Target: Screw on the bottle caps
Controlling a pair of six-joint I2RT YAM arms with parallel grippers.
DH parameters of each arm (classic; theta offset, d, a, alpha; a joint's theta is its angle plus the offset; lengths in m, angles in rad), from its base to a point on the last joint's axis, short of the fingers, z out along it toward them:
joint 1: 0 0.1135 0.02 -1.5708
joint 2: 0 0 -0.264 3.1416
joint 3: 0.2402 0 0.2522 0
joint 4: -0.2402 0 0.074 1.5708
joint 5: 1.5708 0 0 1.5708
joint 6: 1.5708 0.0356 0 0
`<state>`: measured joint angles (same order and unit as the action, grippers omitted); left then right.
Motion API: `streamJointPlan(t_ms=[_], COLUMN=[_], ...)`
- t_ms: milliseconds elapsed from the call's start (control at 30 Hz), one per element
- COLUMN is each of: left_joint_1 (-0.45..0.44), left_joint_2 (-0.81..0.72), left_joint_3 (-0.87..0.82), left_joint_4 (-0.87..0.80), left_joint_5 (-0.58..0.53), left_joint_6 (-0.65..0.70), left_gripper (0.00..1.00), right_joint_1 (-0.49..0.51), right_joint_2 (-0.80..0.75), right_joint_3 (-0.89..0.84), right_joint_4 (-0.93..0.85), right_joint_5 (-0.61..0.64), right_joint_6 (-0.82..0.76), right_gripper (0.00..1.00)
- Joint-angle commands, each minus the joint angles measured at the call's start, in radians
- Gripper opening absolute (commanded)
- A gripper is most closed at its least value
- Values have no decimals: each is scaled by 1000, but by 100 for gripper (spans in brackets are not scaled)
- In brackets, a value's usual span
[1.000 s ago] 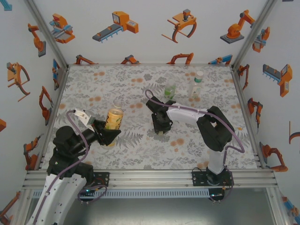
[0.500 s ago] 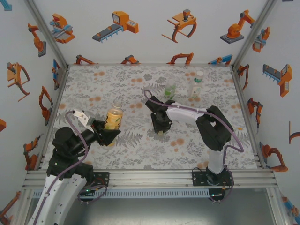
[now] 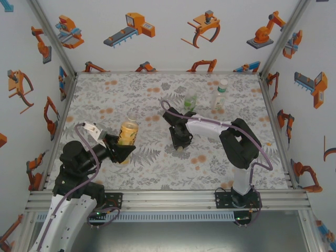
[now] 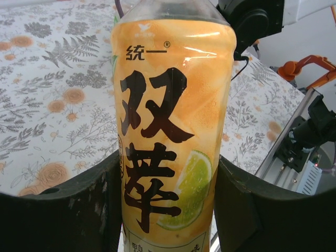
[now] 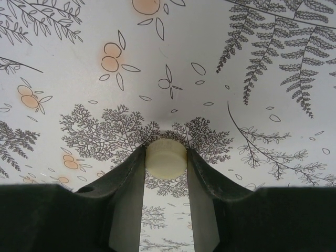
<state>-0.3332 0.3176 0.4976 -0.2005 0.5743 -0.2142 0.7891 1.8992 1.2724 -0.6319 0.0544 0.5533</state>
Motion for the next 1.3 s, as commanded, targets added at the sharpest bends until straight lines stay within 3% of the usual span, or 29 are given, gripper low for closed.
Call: streamJointPlan(t_ms=[0,300,633,1000,1267], left_joint_1=[1,-13,-93,-233,-309], left_joint_2=[25,118,257,340,398], left_joint_3=[40,131,273,359,421], left_joint_4=[-27,-178,-392,-427,-442], left_joint_5=[52,147,191,194,203], left_joint_6=[48,238,482,587,617], left_gripper=[5,5,4,1,0], right_joint_1=[6,4,-4,-4,-4], right_joint_2=[-60,-223,-515,-811,-976], right_joint_3=[31,14,-98,-197,-198], right_joint_4=[-39,-7,201,400,383], right_joint_5=[6,-70,-290,-678,-830], right_joint_6=[20,-7,-125,-316,-543], right_gripper=[26,19,16,3,0])
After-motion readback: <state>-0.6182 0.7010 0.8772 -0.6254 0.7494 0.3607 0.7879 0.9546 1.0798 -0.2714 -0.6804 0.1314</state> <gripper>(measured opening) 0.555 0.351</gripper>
